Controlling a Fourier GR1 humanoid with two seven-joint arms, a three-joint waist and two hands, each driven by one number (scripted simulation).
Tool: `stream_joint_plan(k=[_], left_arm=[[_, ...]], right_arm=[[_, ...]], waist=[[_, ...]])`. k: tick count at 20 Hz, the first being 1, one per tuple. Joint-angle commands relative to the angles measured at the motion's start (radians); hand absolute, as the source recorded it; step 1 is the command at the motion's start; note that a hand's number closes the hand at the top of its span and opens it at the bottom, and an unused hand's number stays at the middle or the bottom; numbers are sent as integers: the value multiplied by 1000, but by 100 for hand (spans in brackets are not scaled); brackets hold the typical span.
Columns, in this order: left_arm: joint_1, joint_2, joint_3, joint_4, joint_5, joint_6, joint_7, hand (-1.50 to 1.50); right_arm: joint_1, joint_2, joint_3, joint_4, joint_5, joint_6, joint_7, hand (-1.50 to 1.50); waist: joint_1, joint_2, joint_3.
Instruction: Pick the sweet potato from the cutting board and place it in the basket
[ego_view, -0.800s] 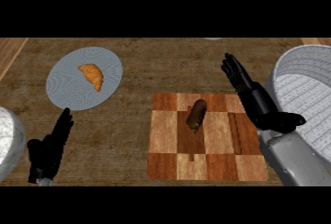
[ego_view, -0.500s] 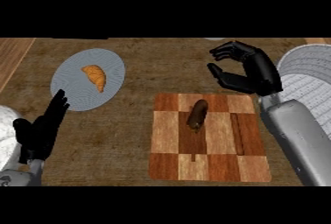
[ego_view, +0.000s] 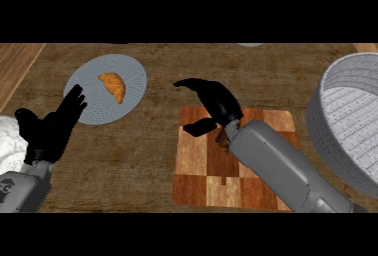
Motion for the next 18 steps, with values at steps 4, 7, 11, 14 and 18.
stream_joint_plan(k=[4,7,11,14,18], left_arm=[[-57,-27,-15,31,-10,-17,42,0],[-56,-12,4,34,3,-36,38,0],[-67,-10,1,54,-11,-31,41,0],[-64,-31,1,68,-20,-15,28,0],[-52,-27,16,54,-14,-22,32,0]], right_arm=[[-309,166,33,227,33,-36,392,-150],[-439,168,41,296,33,157,586,-150],[-579,148,136,427,132,343,761,-150],[-717,144,101,507,116,489,856,-150],[-839,146,1,626,42,646,884,-150]], waist=[[14,-1,1],[9,-10,-2],[5,-12,-5],[0,-6,-3],[7,-2,0]])
